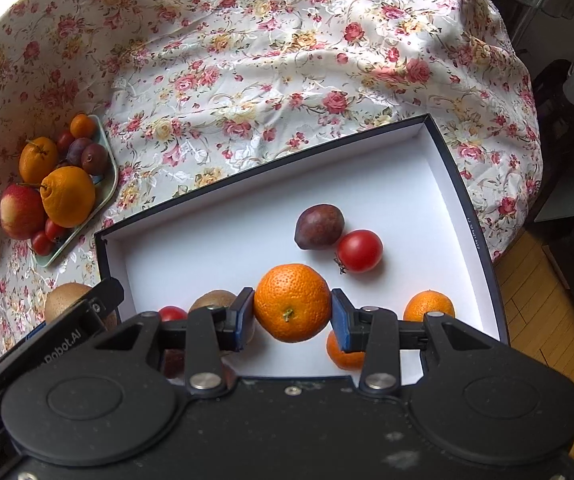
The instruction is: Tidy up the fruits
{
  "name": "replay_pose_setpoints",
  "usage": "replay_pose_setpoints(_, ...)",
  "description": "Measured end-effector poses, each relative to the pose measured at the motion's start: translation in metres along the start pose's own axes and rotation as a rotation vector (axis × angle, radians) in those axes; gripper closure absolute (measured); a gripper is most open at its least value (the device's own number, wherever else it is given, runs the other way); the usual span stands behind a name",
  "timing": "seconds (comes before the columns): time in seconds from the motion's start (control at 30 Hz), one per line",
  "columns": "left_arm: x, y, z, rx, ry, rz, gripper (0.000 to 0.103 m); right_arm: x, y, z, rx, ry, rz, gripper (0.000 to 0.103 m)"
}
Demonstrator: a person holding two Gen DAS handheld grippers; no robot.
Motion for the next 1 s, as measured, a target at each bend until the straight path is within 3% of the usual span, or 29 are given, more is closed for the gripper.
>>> replay_pose_setpoints(0.27,0.005,-0.009,0.004,-0.015,-0.003,-0.009,0.041,0.02,0.004,-0.01,-0.001,-0.052,-0.059,0.06)
replay_pose_setpoints(0.37,0.006,-0.004,0.001,0.016,-0.021,-0.024,0.042,0.02,0.006,-0.011,0.003,-0.043,-0.084,0.06)
replay_pose_setpoints(0.5,0.007,0.003,-0.003,0.044,-0.035,-0.021,0.041,0.018,0.008,-0.012,0.013,-0.028,-0.079,0.06)
replay_pose_setpoints(0.8,0.005,0.0,0.001,0.019,-0.03,-0.031,0.041,0.016,0.007,-0.01,0.005,-0.021,-0.077,0.06)
replay_pose_setpoints(1.0,0.005,-0.002,0.003,0.008,-0.036,-0.039,0.041,0.018,0.0,-0.007,-0.016,-0.007,-0.028,0.06)
Point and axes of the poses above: each gripper's, at about its wrist camera, not at the fingertips, and y roughly against the way its jaws point, x to its right, z to its underside, the point moved 9 cm from there along -y, roughly the way its jaws point, and after that the axes turned 8 degrees about z, right-handed, at the moved point
